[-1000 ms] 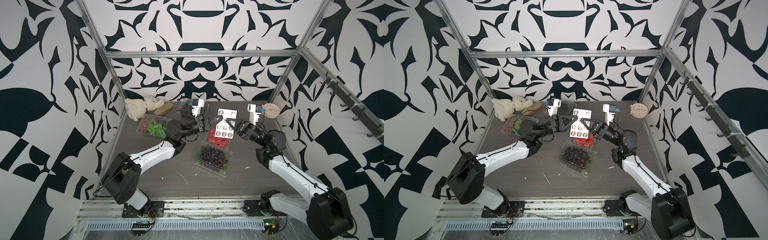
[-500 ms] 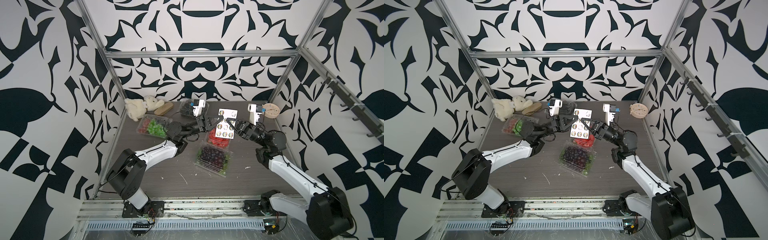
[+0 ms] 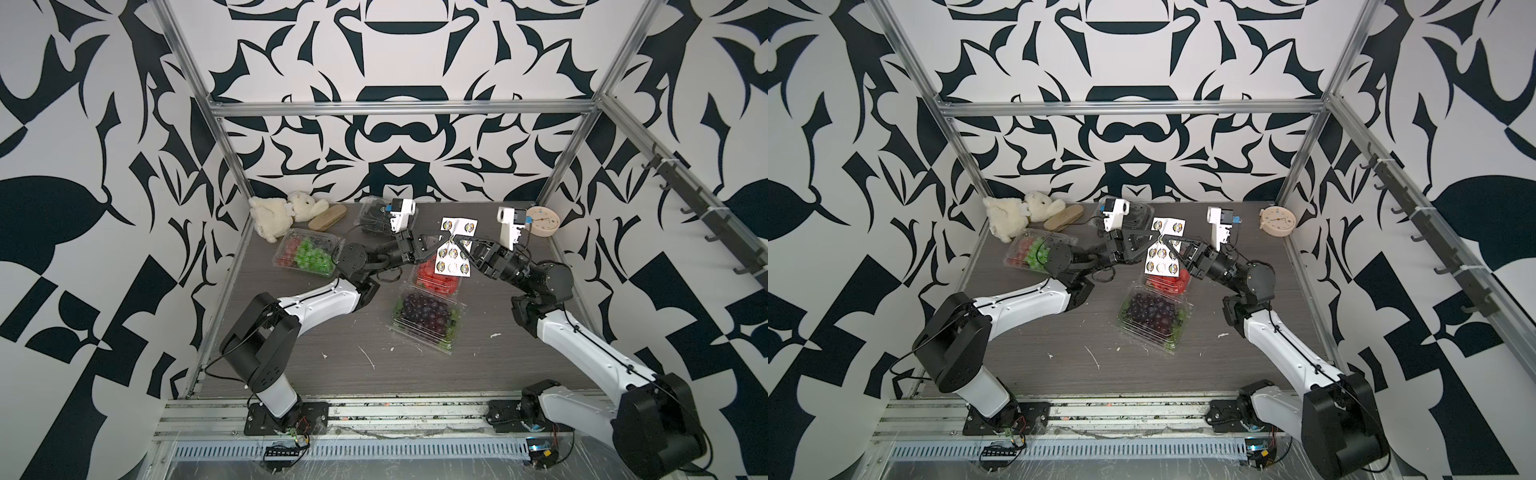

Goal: Label fruit boxes
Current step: Adjust the label sticker, then tear off the label from the label sticker.

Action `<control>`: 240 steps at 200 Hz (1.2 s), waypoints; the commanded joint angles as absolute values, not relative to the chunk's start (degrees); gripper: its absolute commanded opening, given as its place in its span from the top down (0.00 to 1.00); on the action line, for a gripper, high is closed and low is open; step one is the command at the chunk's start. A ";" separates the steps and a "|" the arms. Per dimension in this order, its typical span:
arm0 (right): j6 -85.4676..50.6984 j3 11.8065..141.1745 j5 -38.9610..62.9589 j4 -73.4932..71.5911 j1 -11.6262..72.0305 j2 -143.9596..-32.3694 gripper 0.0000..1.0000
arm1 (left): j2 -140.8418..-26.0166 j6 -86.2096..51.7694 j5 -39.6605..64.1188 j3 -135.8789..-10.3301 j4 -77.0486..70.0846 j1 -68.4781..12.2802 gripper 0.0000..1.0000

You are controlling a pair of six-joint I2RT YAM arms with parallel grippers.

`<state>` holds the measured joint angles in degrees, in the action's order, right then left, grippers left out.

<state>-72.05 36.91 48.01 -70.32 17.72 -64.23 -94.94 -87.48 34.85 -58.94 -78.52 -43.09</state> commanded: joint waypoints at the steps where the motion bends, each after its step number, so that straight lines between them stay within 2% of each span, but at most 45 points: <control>1: -72.33 38.41 49.57 -72.14 18.11 -63.56 1.00 | -96.13 -87.54 35.07 -60.85 -80.77 -43.60 1.00; 79: -71.99 38.32 49.57 -71.63 18.04 -63.41 1.00 | -96.44 -87.36 35.16 -60.79 -80.53 -43.91 1.00; 87: -71.84 38.25 49.57 -71.48 18.11 -63.33 1.00 | -96.03 -87.18 35.07 -60.38 -80.23 -43.61 0.91; 101: -71.09 37.98 49.65 -70.51 18.11 -62.71 1.00 | -94.74 -86.85 35.08 -59.26 -79.14 -42.33 0.84; 109: -70.24 37.84 49.66 -69.36 18.10 -62.11 1.00 | -93.58 -86.81 35.00 -58.06 -78.81 -41.33 0.77; 125: -66.96 37.99 49.79 -64.62 18.06 -60.34 1.00 | -90.40 -85.96 34.54 -55.16 -76.74 -39.05 0.75; 161: -60.99 38.15 49.22 -56.52 18.11 -56.75 1.00 | -80.75 -78.60 34.01 -50.98 -61.82 -35.48 0.68; 196: -59.59 38.67 49.05 -53.64 18.10 -56.78 1.00 | -70.85 -65.31 31.46 -54.35 -36.15 -35.47 0.67; 240: -58.18 38.76 48.78 -51.64 18.11 -56.56 1.00 | -71.40 -57.27 30.59 -60.95 -24.46 -40.87 0.68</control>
